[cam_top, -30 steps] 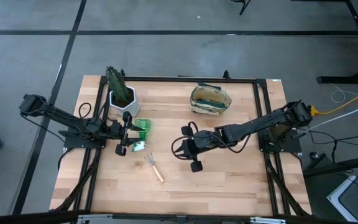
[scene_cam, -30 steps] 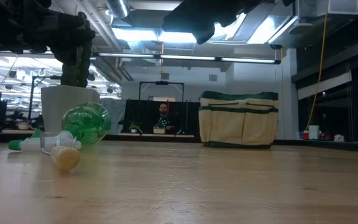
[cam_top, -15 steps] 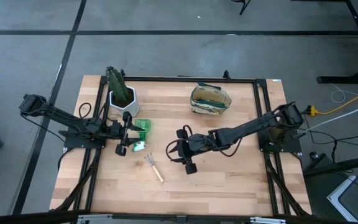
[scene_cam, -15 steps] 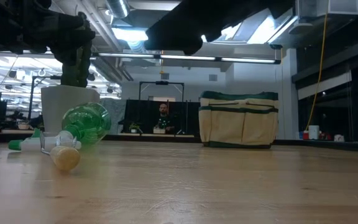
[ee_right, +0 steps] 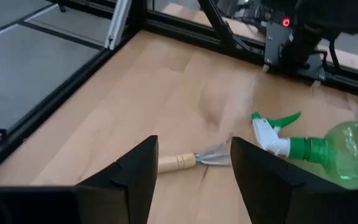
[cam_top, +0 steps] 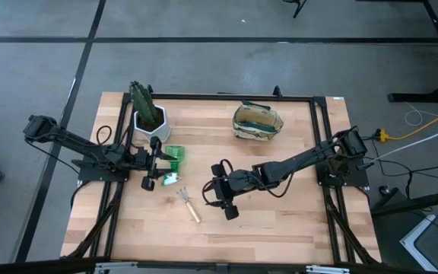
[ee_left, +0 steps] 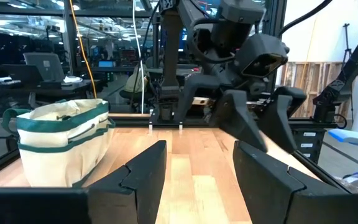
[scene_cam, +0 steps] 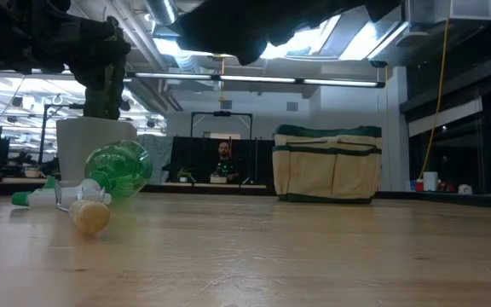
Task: Pick & Place Garden tools in Gardening bag
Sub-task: Put the brown hand rake into the brown gardening bag
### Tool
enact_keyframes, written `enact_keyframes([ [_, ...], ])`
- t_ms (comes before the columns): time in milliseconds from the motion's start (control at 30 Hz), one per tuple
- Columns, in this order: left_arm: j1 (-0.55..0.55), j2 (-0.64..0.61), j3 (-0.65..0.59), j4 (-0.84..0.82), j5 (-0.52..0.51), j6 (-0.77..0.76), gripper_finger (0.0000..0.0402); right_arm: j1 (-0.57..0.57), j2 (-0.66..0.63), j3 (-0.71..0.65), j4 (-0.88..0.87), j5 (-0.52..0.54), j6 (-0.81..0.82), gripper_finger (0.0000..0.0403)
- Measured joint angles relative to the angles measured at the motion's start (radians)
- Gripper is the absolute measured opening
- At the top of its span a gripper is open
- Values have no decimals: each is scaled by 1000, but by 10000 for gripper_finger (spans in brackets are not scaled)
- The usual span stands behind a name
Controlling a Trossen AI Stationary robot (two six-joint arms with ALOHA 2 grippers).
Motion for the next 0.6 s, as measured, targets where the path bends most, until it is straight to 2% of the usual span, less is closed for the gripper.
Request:
enact_keyframes([
  [200, 0, 0, 0, 0, 0, 0, 182, 8, 45, 4, 105, 0, 0, 203],
  [600, 0, 0, 0, -8, 0, 0, 182, 8, 211, 140, 103, 0, 47, 219],
])
